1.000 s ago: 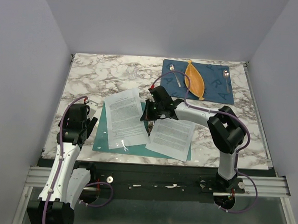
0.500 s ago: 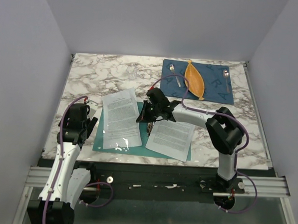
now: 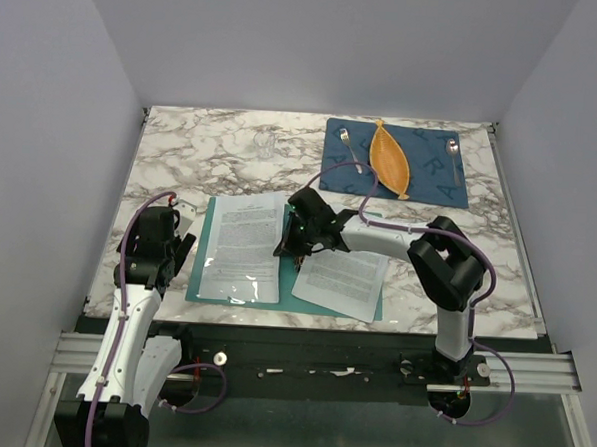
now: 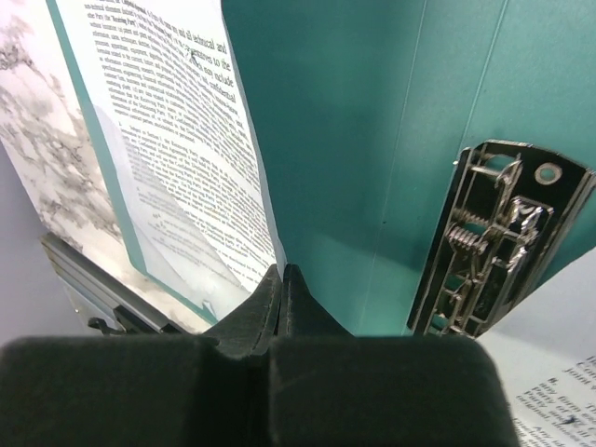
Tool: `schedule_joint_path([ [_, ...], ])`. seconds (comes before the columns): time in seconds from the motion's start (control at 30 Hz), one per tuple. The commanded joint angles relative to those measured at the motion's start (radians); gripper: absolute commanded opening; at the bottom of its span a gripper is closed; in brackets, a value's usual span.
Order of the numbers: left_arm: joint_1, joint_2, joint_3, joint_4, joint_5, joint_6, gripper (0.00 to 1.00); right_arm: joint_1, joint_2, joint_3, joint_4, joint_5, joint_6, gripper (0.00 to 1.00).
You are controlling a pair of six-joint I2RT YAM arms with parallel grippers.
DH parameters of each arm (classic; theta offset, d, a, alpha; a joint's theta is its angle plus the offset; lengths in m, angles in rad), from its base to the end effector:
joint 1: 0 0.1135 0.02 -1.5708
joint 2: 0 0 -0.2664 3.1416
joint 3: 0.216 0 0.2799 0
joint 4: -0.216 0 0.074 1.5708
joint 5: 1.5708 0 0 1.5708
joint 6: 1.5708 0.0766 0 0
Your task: Put the files into the folder
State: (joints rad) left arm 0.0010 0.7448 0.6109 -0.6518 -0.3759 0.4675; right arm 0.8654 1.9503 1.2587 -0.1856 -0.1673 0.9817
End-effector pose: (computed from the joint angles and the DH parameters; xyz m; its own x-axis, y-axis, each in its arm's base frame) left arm 0.2057 0.0283 0.2143 -0.7488 0.4185 -0.5140 0.0863 0.8305 0.5504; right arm 0.2906 0.3609 0.1178 -0.9586 0.1389 -0.2487 -0.0409 0.7969 0.6027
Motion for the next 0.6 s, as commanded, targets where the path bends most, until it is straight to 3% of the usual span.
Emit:
schedule_joint_path([
  [0.0,0.002,-0.019,0.021,-0.002,-0.014,0.013,0.99,0.037,0.007,0.001,-0.021,0.043,0.067,0.01],
  [0.57,0.005,-0.027,0.024,-0.008,-0.017,0.019,0.99,0.046,0.088,0.09,-0.061,0.104,0.109,0.01],
])
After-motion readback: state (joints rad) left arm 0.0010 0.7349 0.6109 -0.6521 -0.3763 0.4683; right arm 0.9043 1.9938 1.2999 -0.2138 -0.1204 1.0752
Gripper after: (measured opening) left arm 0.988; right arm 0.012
